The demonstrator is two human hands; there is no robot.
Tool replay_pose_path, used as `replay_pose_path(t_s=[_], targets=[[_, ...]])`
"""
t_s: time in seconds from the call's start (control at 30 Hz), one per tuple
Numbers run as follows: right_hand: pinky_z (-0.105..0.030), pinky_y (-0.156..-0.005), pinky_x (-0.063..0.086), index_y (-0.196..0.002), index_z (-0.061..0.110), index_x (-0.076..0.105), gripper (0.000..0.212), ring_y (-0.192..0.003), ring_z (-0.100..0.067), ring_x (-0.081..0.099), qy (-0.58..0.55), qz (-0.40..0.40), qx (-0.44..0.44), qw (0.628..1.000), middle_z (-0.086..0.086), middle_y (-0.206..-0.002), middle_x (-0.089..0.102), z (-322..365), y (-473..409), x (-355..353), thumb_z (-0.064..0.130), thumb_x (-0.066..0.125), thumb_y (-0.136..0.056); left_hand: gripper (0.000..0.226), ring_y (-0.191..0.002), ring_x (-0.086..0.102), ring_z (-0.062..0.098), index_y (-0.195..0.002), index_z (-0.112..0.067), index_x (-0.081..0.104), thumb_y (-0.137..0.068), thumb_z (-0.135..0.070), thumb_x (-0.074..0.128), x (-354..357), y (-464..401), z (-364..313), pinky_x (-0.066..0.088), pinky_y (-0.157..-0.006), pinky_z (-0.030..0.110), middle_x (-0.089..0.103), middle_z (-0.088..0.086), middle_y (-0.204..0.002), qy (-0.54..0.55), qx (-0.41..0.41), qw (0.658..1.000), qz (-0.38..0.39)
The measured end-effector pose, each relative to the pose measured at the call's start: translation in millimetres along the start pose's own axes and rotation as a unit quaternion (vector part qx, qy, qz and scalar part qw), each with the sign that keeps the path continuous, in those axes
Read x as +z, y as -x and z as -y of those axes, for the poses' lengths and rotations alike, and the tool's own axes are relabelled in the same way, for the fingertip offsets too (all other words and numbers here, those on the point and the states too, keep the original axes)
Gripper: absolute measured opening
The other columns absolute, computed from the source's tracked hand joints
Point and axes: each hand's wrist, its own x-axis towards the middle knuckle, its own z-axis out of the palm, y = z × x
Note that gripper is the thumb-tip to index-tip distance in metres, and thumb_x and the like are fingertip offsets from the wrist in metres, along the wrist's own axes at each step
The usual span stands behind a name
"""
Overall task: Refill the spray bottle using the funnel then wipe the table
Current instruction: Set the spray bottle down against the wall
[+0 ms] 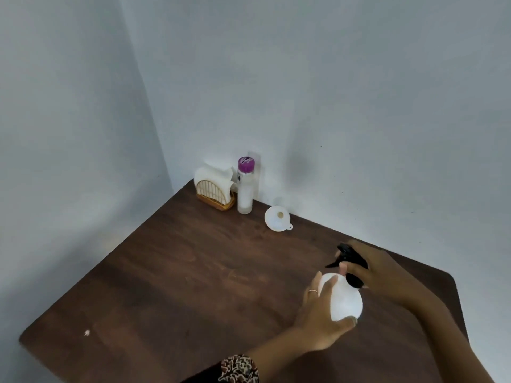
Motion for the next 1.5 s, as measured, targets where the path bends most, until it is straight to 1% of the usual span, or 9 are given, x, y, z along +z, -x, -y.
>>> replay_pose_path(t_s=[0.23, 0.5, 0.77, 0.93, 1.03, 1.13, 1.27, 1.4, 1.5], targets=[[-0.038, -0.070, 0.051, -0.111, 0.027, 0.051, 0.017, -0.078, -0.016, 0.063, 0.044, -0.162, 0.044, 0.985, 0.006, -0.090, 0.067, -19, -75, -3, 0.031, 0.052, -0.095, 0.093, -0.143, -0.024, 0.023, -0.149, -0.016, -0.013, -0.089, -0.046, 0.051, -22, -104, 2, -0.016, -0.113, 0.039, -0.019, 0.005, -0.158, -0.147, 0.044, 0.988, -0.019], [-0.032, -0.069, 0.043, -0.116, 0.026, 0.051, 0.021, -0.083, -0.018, 0.062, 0.072, -0.175, 0.059, 0.980, 0.013, -0.083, 0.059, -45, -149, -7, 0.027, 0.050, -0.096, 0.097, -0.143, -0.024, 0.023, -0.146, -0.010, -0.021, -0.089, -0.040, 0.052, -22, -180, 18, -0.015, -0.115, 0.039, -0.022, 0.009, -0.157, -0.144, 0.046, 0.988, -0.011], [-0.045, -0.080, 0.053, -0.118, 0.024, 0.053, 0.024, -0.086, -0.023, 0.065, 0.006, -0.196, 0.050, 0.979, 0.002, -0.103, 0.067, -62, -187, -2, 0.025, 0.054, -0.094, 0.098, -0.144, -0.022, 0.022, -0.146, -0.011, -0.022, -0.089, -0.041, 0.052, -20, -213, 33, -0.012, -0.115, 0.044, -0.022, 0.006, -0.157, -0.149, 0.019, 0.988, -0.024], [-0.039, -0.079, 0.049, -0.113, 0.014, 0.055, 0.023, -0.092, -0.027, 0.063, 0.002, -0.174, 0.078, 0.982, 0.000, -0.096, 0.063, -67, -198, -5, 0.024, 0.057, -0.092, 0.097, -0.144, -0.021, 0.024, -0.146, -0.011, -0.020, -0.089, -0.041, 0.052, -22, -215, 32, -0.010, -0.115, 0.046, -0.021, 0.007, -0.157, -0.142, 0.010, 0.990, -0.018], [-0.046, -0.090, 0.048, -0.124, 0.020, 0.050, 0.038, -0.107, -0.024, 0.058, -0.024, -0.185, 0.084, 0.979, -0.002, -0.117, 0.059, -63, -189, -4, 0.035, 0.059, -0.090, 0.095, -0.144, -0.020, 0.024, -0.148, -0.011, -0.017, -0.090, -0.044, 0.050, -27, -205, 33, -0.010, -0.115, 0.047, -0.019, 0.008, -0.157, -0.128, -0.004, 0.992, -0.019], [-0.050, -0.094, 0.044, -0.125, 0.023, 0.049, 0.043, -0.114, -0.023, 0.051, -0.030, -0.326, 0.093, 0.940, -0.003, -0.124, 0.053, -51, -170, -2, 0.046, 0.053, -0.089, 0.084, -0.147, -0.009, 0.021, -0.151, -0.018, -0.001, -0.090, -0.044, 0.050, -37, -179, 38, -0.001, -0.117, 0.047, -0.008, 0.003, -0.160, -0.053, -0.025, 0.997, -0.039], [-0.044, -0.076, 0.048, -0.096, 0.017, 0.060, 0.022, -0.090, -0.016, 0.050, -0.061, -0.476, 0.024, 0.877, 0.003, -0.093, 0.058, -19, -134, 16, 0.030, 0.044, -0.087, 0.053, -0.133, 0.032, 0.014, -0.138, -0.029, 0.037, -0.088, -0.037, 0.054, -55, -127, 66, 0.033, -0.108, 0.032, 0.031, -0.006, -0.146, 0.079, -0.056, 0.991, -0.094], [-0.027, -0.069, 0.043, -0.087, 0.017, 0.063, 0.030, -0.082, -0.010, 0.049, -0.074, -0.426, -0.033, 0.901, 0.010, -0.082, 0.057, 23, -114, 59, 0.035, 0.039, -0.084, 0.032, -0.116, 0.048, 0.008, -0.105, -0.051, 0.043, -0.086, -0.029, 0.057, -82, -84, 102, 0.043, -0.097, 0.024, 0.045, -0.014, -0.124, 0.139, -0.084, 0.974, -0.155], [-0.020, -0.066, 0.041, -0.085, 0.020, 0.063, 0.027, -0.077, -0.004, 0.047, -0.059, -0.339, -0.093, 0.934, 0.015, -0.079, 0.057, 50, -114, 94, 0.035, 0.040, -0.083, 0.030, -0.104, 0.051, 0.005, -0.100, -0.047, 0.045, -0.087, -0.023, 0.057, -110, -66, 120, 0.043, -0.090, 0.019, 0.050, -0.014, -0.116, 0.166, -0.102, 0.958, -0.209]])
